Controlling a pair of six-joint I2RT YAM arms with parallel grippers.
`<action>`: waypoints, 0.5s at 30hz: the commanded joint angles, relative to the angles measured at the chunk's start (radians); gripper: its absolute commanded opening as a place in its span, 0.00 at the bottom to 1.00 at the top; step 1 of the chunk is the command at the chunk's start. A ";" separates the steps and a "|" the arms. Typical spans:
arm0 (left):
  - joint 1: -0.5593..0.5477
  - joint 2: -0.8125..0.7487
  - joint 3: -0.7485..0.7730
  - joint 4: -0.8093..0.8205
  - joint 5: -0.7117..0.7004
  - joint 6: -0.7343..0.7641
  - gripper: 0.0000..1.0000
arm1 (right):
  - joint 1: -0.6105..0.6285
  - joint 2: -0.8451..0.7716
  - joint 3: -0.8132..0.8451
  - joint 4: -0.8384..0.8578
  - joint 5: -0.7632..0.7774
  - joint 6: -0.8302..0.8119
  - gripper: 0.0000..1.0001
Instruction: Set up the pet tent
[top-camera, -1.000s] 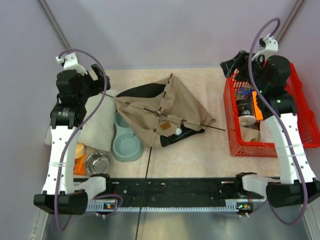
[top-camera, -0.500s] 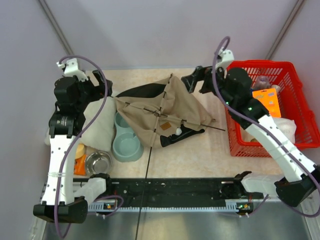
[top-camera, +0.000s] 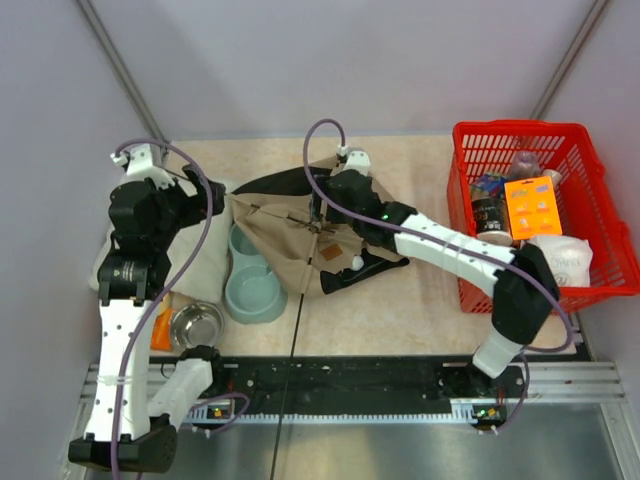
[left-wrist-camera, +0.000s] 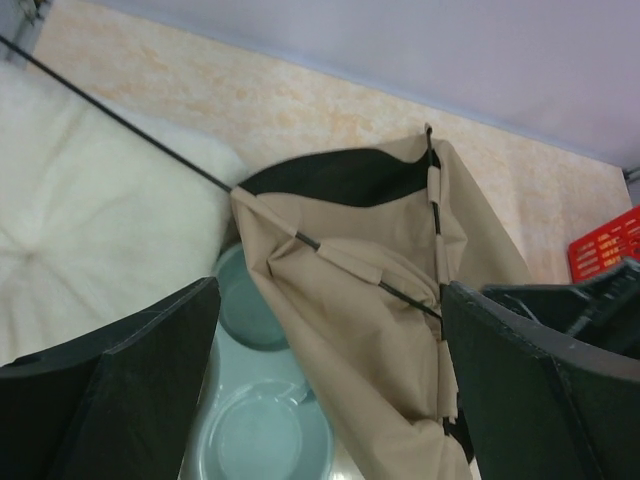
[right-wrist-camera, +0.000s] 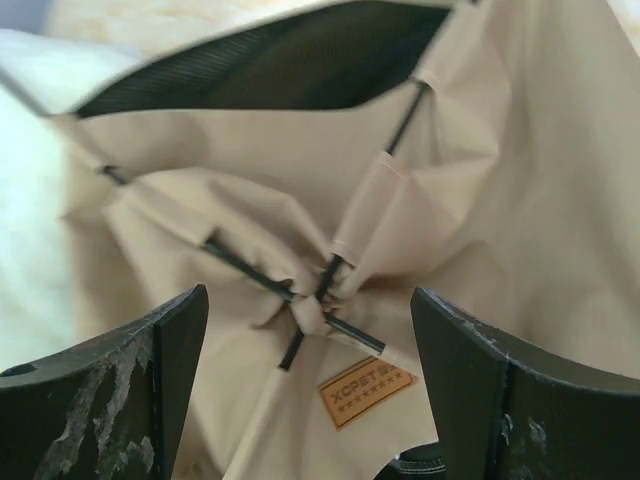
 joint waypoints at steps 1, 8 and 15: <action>0.000 -0.048 -0.087 0.036 0.061 -0.098 0.96 | 0.051 0.127 0.107 -0.048 0.278 0.161 0.81; -0.002 -0.076 -0.162 0.061 0.098 -0.127 0.96 | 0.056 0.363 0.334 -0.182 0.378 0.193 0.67; 0.000 -0.076 -0.170 0.096 0.121 -0.046 0.95 | 0.048 0.505 0.497 -0.320 0.401 0.187 0.51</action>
